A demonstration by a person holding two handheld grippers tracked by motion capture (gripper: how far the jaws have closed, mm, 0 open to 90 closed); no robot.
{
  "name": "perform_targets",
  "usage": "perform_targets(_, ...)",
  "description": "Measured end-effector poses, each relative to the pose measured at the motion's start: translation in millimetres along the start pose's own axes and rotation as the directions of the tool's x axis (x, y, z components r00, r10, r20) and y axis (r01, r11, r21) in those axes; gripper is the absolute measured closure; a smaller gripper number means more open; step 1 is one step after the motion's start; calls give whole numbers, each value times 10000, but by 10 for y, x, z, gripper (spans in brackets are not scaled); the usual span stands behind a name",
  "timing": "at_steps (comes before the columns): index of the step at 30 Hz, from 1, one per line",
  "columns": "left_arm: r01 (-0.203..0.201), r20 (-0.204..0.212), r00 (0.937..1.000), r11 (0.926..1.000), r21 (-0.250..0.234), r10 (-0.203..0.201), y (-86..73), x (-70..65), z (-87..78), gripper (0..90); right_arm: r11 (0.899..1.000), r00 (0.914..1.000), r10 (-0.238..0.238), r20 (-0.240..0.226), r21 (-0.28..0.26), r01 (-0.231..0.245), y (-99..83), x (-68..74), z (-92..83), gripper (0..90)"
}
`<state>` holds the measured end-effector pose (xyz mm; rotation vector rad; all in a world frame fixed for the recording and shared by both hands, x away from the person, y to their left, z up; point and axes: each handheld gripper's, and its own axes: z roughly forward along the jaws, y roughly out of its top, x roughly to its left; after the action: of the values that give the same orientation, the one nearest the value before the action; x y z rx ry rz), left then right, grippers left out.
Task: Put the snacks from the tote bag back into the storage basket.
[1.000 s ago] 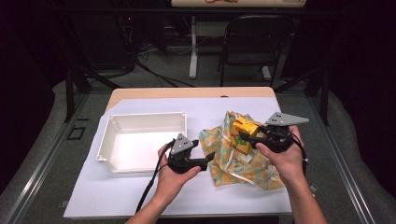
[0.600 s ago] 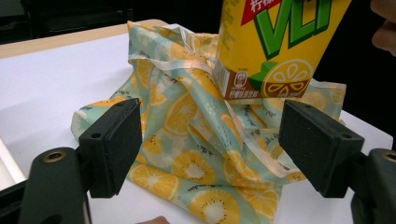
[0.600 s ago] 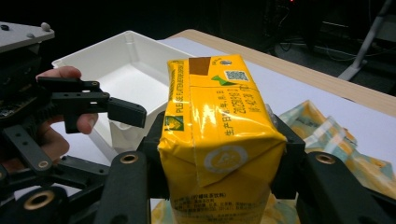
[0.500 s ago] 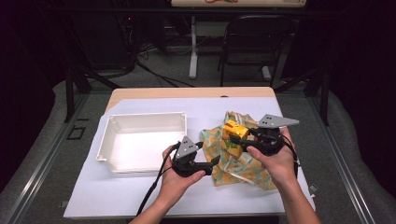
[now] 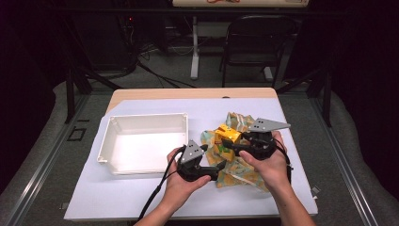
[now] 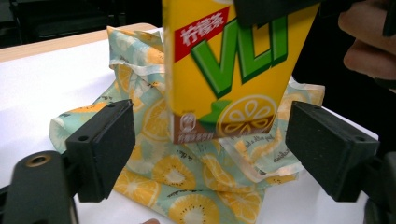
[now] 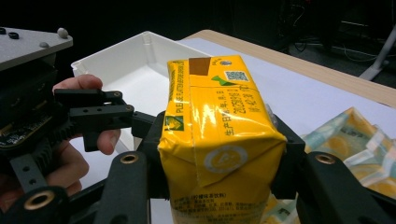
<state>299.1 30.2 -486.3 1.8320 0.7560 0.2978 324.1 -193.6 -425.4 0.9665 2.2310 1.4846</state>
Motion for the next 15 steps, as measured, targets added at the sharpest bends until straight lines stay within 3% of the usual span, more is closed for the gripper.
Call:
perform_targets(7,27,36,10000,10000,24,-27,-11,-44,23,156,10000,9999,12,-154,-6,-12,-5,81,66,521)
perform_targets(15,56,-268,9996,10000,-69,-58,-12,-63,22,155,10000,9995,-62,-323,37,63,2,192,130,522)
